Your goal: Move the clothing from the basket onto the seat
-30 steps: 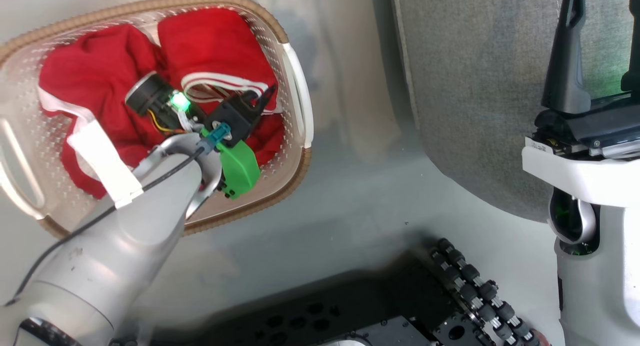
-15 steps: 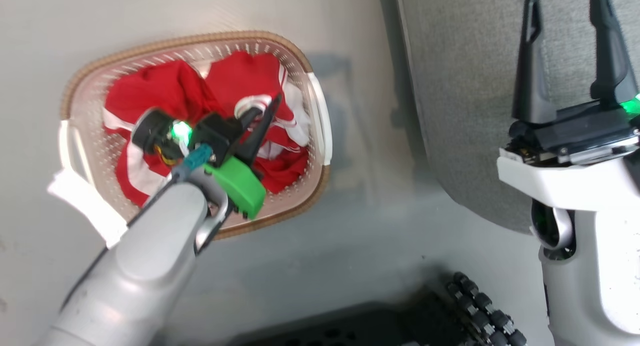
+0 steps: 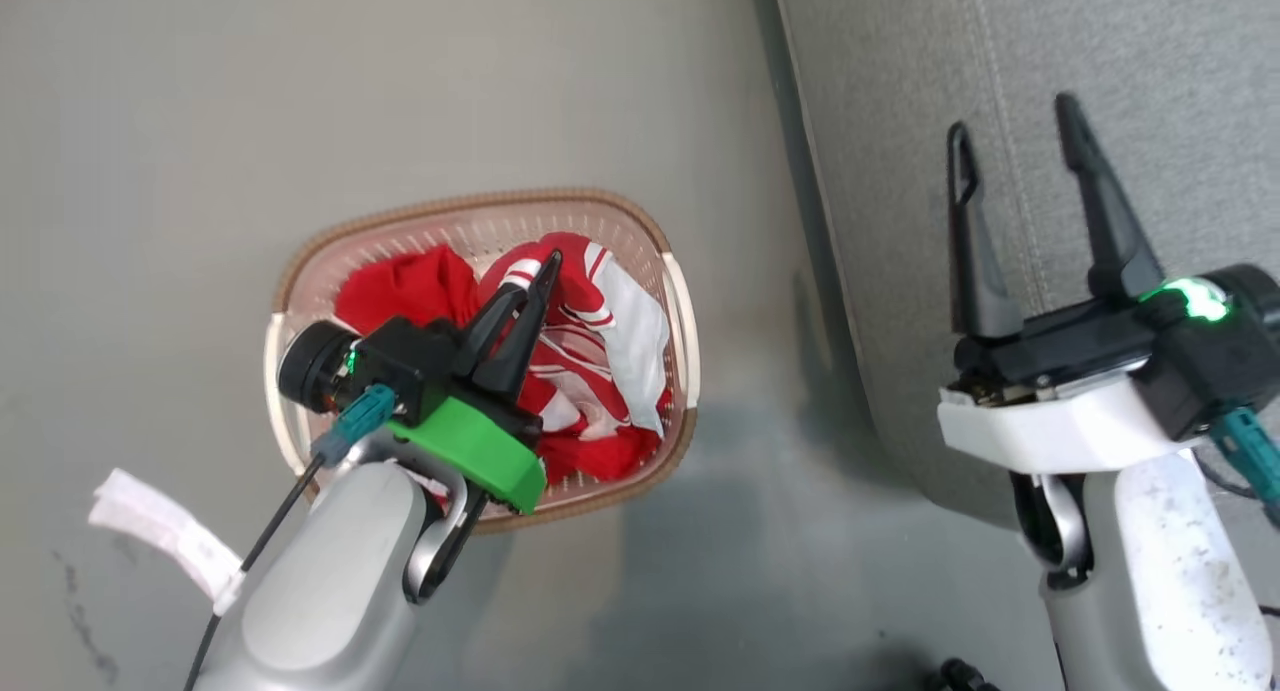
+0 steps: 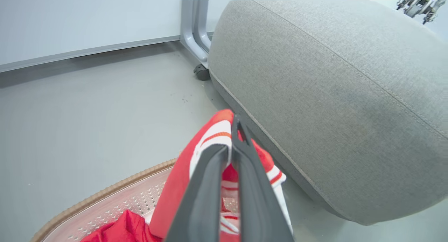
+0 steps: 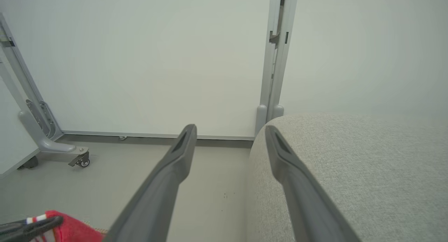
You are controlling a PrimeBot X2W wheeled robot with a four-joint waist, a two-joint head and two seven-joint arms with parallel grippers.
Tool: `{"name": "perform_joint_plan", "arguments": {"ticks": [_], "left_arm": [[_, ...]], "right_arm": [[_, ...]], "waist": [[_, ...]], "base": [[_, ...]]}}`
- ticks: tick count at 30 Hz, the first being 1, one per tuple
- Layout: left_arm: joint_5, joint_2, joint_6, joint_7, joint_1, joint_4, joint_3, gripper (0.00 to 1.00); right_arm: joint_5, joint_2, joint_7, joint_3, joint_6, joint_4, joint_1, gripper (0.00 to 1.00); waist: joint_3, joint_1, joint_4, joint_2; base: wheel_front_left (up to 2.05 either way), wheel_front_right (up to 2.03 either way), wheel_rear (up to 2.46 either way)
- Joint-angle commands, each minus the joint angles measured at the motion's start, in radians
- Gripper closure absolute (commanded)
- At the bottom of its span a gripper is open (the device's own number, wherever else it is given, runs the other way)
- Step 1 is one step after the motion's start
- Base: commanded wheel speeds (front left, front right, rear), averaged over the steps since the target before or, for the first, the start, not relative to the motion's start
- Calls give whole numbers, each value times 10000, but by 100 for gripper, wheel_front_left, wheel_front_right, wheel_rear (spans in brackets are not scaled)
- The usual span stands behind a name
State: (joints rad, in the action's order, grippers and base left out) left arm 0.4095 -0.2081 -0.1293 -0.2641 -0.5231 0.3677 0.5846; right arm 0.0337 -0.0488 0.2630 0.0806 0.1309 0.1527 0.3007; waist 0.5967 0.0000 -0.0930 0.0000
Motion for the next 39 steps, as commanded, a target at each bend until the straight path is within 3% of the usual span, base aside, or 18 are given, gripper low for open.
{"name": "perform_joint_plan", "arguments": {"ticks": [1, 11, 22, 30, 39], "left_arm": [[-162, 46, -21, -6, 381, -210, -199, 100], [-292, 358, -21, -6, 1796, -1679, -1234, 100], [-405, 524, -21, -6, 1987, -2950, -1588, 100], [-624, 486, -21, -5, 1938, -3464, -1264, 100], [-644, 507, -21, -5, 1362, -3666, -162, 100]], "right_arm": [[20, -28, 28, 69, -3, -125, -282, 0], [137, -27, 28, 473, -3, -791, -1511, 0], [266, -25, 28, 1074, -3, -1042, -2191, 0], [479, -27, 28, 1853, -3, -1067, -2376, 0], [547, -226, 28, 3293, -4, -1249, -1800, 0]], "waist": [[-1622, 0, 497, 0], [-3964, 0, 587, 0], [-4961, 0, 457, 0], [-5278, 0, 407, 0], [-5341, 0, 612, 0]], "base": [[0, 0, 0], [0, 0, 0], [0, 0, 0], [0, 0, 0], [0, 0, 0]]}}
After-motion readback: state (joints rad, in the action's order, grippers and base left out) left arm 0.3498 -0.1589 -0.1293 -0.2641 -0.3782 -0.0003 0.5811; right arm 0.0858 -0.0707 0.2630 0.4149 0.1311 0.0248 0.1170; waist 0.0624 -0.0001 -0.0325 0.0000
